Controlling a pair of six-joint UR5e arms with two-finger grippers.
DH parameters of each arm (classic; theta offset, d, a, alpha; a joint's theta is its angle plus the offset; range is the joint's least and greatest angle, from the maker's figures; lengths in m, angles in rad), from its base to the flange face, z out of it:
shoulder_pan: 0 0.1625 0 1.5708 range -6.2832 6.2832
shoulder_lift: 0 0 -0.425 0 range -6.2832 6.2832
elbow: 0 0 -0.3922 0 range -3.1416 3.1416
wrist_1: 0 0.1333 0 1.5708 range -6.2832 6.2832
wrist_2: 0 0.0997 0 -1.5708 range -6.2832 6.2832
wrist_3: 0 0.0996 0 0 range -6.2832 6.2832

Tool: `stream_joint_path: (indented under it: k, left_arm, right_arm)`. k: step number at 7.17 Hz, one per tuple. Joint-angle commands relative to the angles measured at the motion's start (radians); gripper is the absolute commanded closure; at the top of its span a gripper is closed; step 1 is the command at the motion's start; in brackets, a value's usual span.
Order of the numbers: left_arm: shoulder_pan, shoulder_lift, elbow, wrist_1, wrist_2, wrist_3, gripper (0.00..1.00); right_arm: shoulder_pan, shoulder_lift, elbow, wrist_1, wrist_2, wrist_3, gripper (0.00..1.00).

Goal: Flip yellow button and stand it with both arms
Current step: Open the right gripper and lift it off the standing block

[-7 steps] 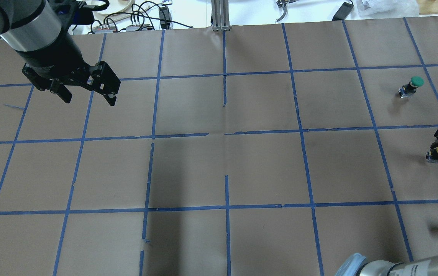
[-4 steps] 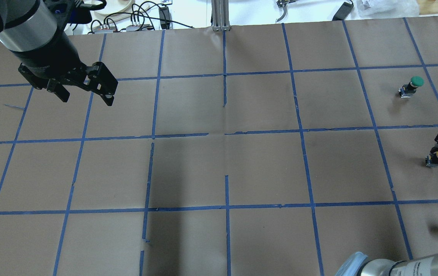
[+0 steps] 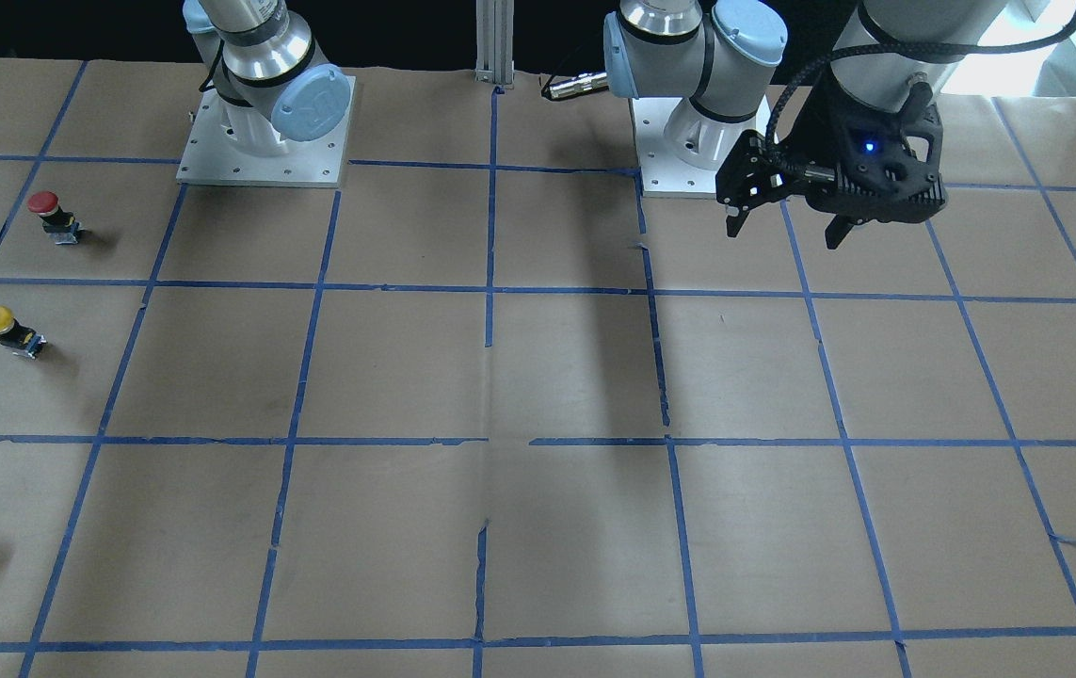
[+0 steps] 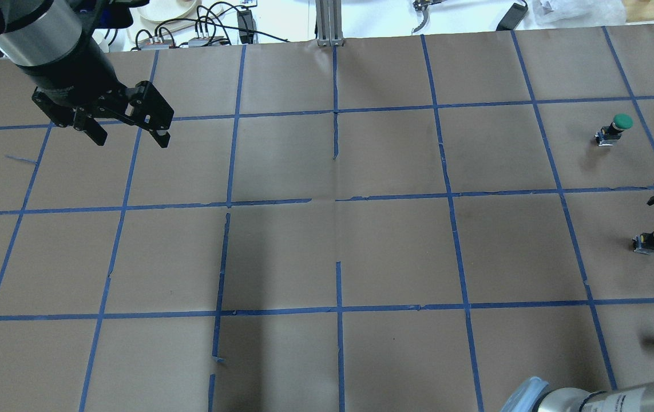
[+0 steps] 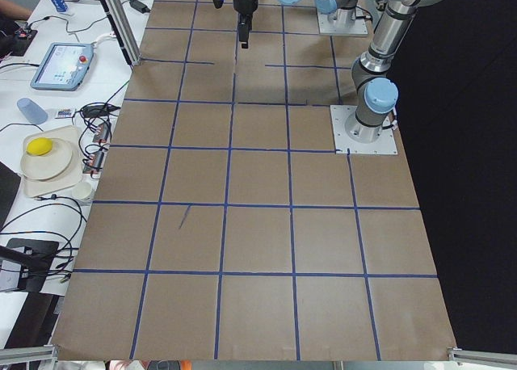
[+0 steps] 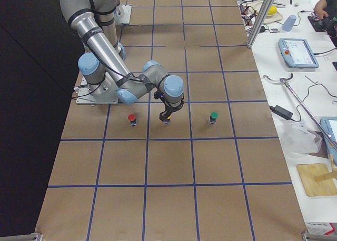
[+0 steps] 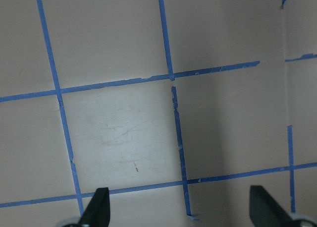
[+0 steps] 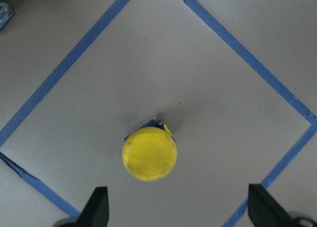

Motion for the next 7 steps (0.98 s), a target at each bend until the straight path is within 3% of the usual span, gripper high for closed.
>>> stream_joint_path:
  k: [1,2,4,5,7]
  left_arm:
    - [0.002,-0.033,0.027,-0.001,-0.005,-0.081,0.0]
    - [0.001,-0.033,0.026,-0.003,-0.003,-0.081,0.0]
    - [0.001,-0.033,0.026,0.0,-0.003,-0.081,0.0]
    - [0.001,-0.033,0.027,0.0,-0.003,-0.081,0.0]
    - [0.001,-0.019,0.015,0.0,-0.002,-0.069,0.0]
  right_arm:
    - [0.059,-0.028,-0.128,0.153,-0.012,0.187,0.0]
    - [0.132,-0.034,-0.195,0.218,-0.018,0.224,0.01]
    - [0.285,-0.072,-0.352,0.504,-0.017,0.475,0.0]
    - [0.37,-0.074,-0.431,0.549,-0.015,0.537,0.0]
    - [0.464,-0.074,-0.515,0.66,-0.016,0.84,0.0]
